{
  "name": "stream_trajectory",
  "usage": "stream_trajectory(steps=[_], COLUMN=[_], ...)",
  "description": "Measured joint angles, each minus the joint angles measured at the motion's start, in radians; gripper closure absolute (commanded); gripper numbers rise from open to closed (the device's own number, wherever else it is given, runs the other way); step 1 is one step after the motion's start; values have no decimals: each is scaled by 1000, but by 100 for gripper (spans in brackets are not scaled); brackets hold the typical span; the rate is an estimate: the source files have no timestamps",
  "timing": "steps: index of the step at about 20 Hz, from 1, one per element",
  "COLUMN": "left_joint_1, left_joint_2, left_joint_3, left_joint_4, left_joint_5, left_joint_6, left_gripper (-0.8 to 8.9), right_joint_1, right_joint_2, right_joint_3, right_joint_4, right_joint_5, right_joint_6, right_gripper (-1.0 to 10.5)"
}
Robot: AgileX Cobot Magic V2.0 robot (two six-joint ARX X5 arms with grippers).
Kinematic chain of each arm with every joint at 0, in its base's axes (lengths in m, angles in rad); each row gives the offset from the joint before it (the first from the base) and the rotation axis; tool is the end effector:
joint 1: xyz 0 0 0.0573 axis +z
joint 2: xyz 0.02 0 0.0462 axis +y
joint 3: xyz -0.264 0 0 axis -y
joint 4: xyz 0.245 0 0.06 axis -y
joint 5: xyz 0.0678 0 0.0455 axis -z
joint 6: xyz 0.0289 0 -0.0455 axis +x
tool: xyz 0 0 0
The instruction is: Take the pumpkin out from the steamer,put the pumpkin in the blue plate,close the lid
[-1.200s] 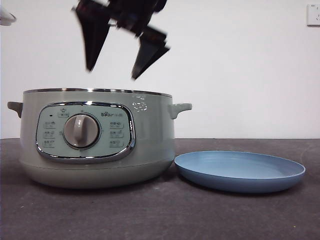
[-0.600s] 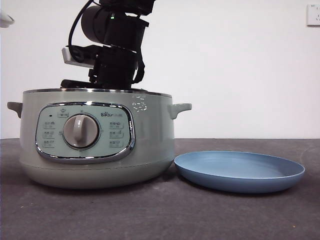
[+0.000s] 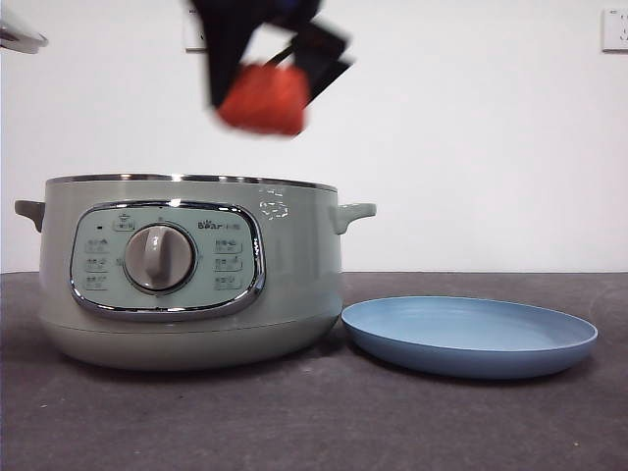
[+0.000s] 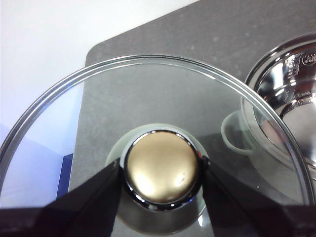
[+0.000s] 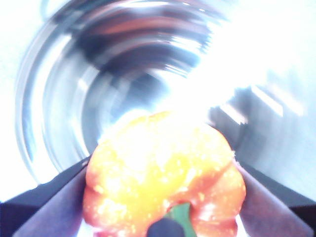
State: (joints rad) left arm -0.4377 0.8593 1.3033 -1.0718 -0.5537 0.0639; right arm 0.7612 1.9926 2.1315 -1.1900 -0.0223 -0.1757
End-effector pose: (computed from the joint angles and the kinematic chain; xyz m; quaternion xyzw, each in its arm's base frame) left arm 0.1132 -0.0362 0.4086 0.1771 0.2732 0.0464 0.9444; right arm 0.2967 0.2836 0.3538 -0.2506 0.4371 0.3701 0.7805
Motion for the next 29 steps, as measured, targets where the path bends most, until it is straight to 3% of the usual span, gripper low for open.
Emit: stream_trajectory(steps=[3, 5, 9, 12, 15, 19, 24, 29], left_joint_1=[0, 0, 0, 0, 0, 0, 0, 0], left_joint_2=[1, 1, 1, 1, 1, 8, 13, 13], left_joint_3=[0, 0, 0, 0, 0, 0, 0, 0], left_joint_4=[11, 15, 19, 32, 54, 75, 95, 109], left_joint_5=[1, 4, 21, 22, 22, 24, 84, 78], left_joint_6=[0, 0, 0, 0, 0, 0, 0, 0], left_gripper=[822, 822, 822, 822, 822, 822, 822, 822], right_joint_1=[-153, -253, -372, -421, -430, -370, -308, -308], right_joint_2=[-122, -165, -286, -395, -505, -552, -444, -265], right_joint_3=[0, -21, -214, -425, -662, -886, -942, -942], right_joint_4=[-164, -166, -164, -69, 71, 298, 517, 530], right_joint_5=[1, 6, 17, 27, 30, 28, 23, 23], right_joint_6=[60, 102, 128, 137, 165, 198, 205, 205], right_gripper=[956, 956, 956, 956, 956, 956, 955, 945])
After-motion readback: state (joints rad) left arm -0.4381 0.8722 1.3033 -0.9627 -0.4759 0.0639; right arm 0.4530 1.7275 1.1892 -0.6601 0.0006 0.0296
